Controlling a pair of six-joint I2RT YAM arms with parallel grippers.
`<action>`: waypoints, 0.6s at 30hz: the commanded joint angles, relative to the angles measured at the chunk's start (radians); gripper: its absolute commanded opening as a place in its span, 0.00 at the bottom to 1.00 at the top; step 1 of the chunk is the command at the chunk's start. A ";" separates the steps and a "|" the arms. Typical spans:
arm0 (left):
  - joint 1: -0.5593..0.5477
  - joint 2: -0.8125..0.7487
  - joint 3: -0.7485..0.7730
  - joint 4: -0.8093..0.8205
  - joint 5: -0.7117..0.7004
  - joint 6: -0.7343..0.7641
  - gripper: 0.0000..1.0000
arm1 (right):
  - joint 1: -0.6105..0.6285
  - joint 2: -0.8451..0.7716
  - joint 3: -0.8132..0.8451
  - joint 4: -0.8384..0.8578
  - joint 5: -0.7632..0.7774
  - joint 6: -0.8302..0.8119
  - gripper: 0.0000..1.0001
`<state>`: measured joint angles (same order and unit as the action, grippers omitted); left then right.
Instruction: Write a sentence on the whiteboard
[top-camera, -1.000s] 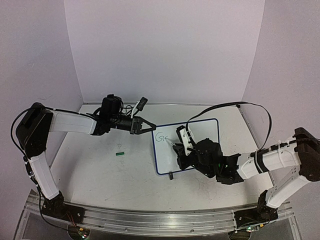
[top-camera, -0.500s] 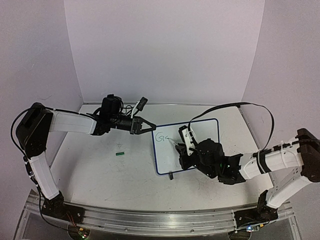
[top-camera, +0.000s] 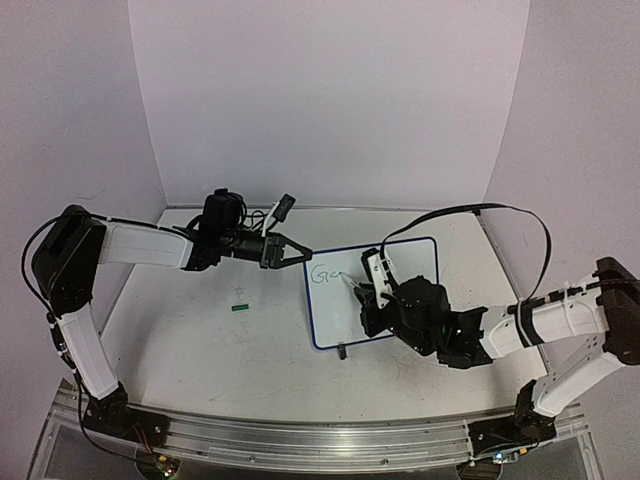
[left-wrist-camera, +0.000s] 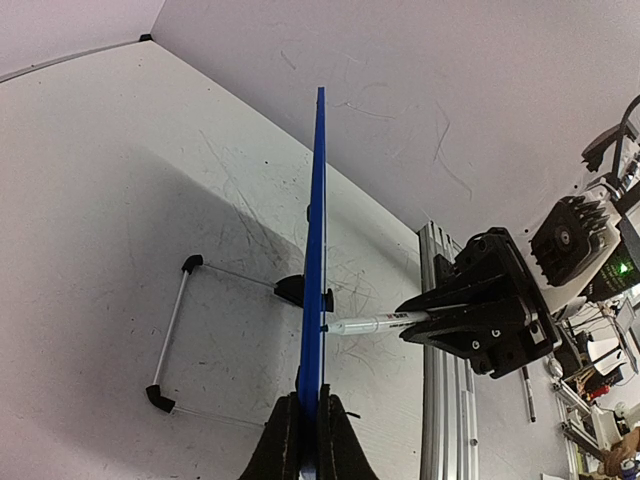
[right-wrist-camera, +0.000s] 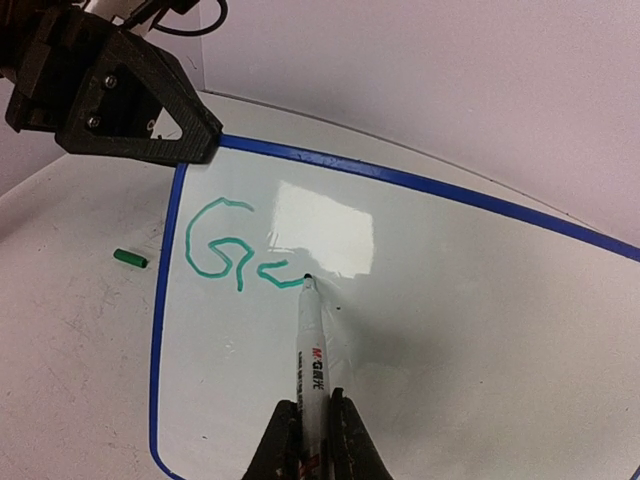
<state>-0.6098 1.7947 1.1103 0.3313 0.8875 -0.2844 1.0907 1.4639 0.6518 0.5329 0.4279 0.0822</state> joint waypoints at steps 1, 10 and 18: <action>-0.004 -0.027 -0.015 -0.002 0.006 0.030 0.01 | -0.009 0.008 0.021 0.041 0.000 -0.005 0.00; -0.004 -0.031 -0.015 -0.002 0.007 0.031 0.01 | -0.008 0.034 0.036 0.045 -0.031 -0.008 0.00; -0.004 -0.031 -0.015 -0.001 0.006 0.032 0.01 | -0.008 0.048 0.052 0.045 -0.049 -0.009 0.00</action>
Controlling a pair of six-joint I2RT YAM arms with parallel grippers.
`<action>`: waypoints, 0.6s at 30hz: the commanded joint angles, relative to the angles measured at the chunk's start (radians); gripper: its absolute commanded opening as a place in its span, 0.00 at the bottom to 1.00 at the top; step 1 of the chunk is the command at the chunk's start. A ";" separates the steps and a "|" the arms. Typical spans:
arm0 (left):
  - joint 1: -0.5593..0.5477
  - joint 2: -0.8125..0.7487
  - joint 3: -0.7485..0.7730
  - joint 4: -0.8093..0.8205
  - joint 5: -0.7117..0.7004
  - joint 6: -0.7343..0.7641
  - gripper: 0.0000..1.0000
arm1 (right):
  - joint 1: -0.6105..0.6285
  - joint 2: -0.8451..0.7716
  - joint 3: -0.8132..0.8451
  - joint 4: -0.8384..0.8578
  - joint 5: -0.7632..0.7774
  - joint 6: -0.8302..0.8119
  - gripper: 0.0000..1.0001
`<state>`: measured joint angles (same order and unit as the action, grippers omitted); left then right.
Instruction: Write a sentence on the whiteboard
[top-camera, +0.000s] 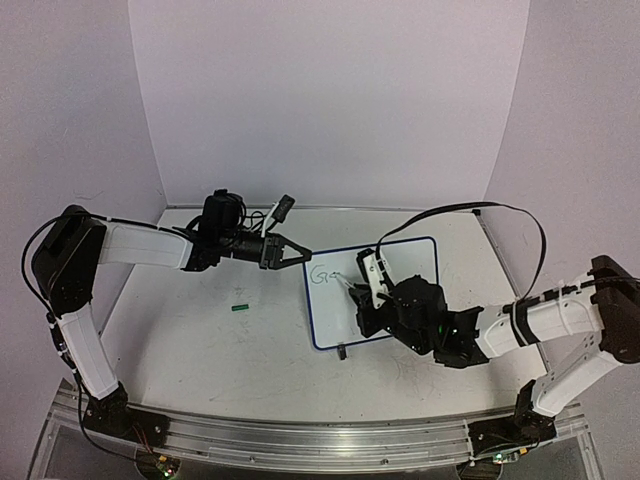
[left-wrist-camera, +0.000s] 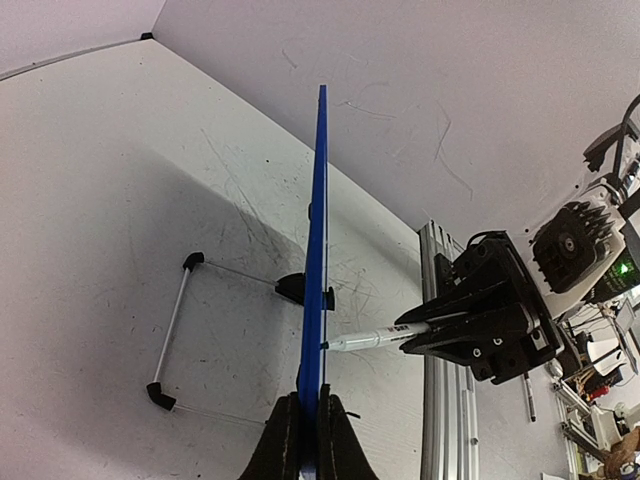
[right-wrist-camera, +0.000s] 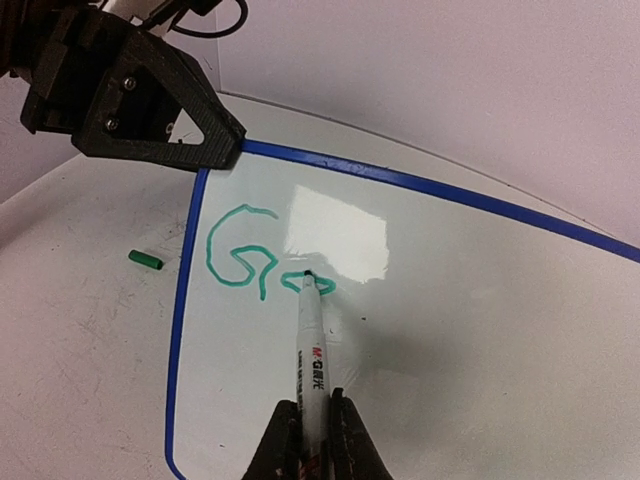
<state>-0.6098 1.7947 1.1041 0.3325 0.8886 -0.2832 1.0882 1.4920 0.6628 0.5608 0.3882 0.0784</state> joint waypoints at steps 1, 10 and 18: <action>-0.005 -0.031 -0.009 -0.003 0.005 0.032 0.01 | -0.006 0.020 0.042 0.017 -0.013 -0.005 0.00; -0.004 -0.038 -0.011 -0.003 -0.006 0.039 0.01 | -0.006 -0.123 -0.048 0.045 0.010 0.022 0.00; -0.004 -0.035 -0.013 -0.003 -0.002 0.036 0.01 | -0.013 -0.097 -0.040 0.042 0.032 0.021 0.00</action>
<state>-0.6098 1.7939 1.1038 0.3325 0.8894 -0.2775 1.0823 1.3758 0.6014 0.5786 0.3922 0.0875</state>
